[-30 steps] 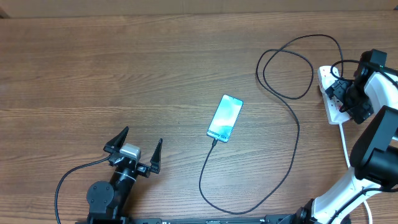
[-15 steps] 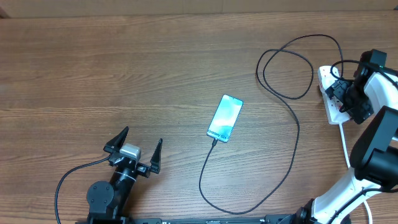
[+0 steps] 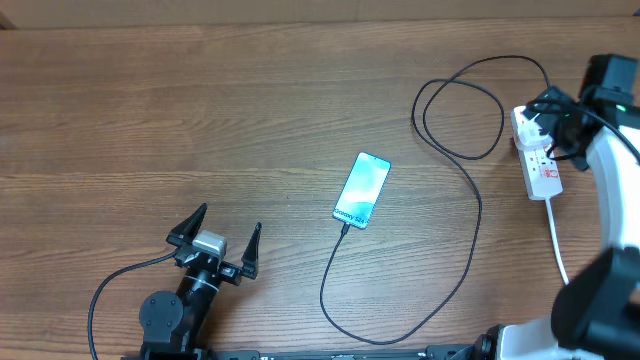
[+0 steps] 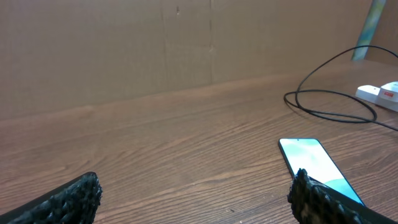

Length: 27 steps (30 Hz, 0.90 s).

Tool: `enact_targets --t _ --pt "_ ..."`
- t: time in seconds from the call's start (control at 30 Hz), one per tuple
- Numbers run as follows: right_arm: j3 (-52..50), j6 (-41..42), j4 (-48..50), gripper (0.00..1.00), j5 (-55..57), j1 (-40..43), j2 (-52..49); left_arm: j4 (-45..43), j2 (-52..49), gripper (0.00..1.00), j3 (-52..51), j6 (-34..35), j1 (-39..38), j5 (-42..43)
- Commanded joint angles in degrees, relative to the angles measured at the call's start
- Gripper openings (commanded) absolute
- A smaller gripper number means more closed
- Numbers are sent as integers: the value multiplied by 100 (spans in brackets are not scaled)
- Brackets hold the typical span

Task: Plug charger to phone and switch on socket

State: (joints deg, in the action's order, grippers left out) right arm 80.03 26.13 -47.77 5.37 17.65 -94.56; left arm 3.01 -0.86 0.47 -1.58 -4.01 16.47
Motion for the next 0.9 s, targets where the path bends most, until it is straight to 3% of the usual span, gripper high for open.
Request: enact_targets --t 0.0,0.27,0.43,0.87 --pt "129 37 9 100 -48 39 468 -4 61 100 -20 74 24 -35" --pt "129 37 9 100 -48 39 1438 -4 61 100 -20 74 24 -35" --pt "4 37 15 100 -48 35 1543 -4 61 100 -20 74 24 -35" --pt "-2767 37 374 100 -48 35 1572 -4 61 100 -20 74 24 -35"
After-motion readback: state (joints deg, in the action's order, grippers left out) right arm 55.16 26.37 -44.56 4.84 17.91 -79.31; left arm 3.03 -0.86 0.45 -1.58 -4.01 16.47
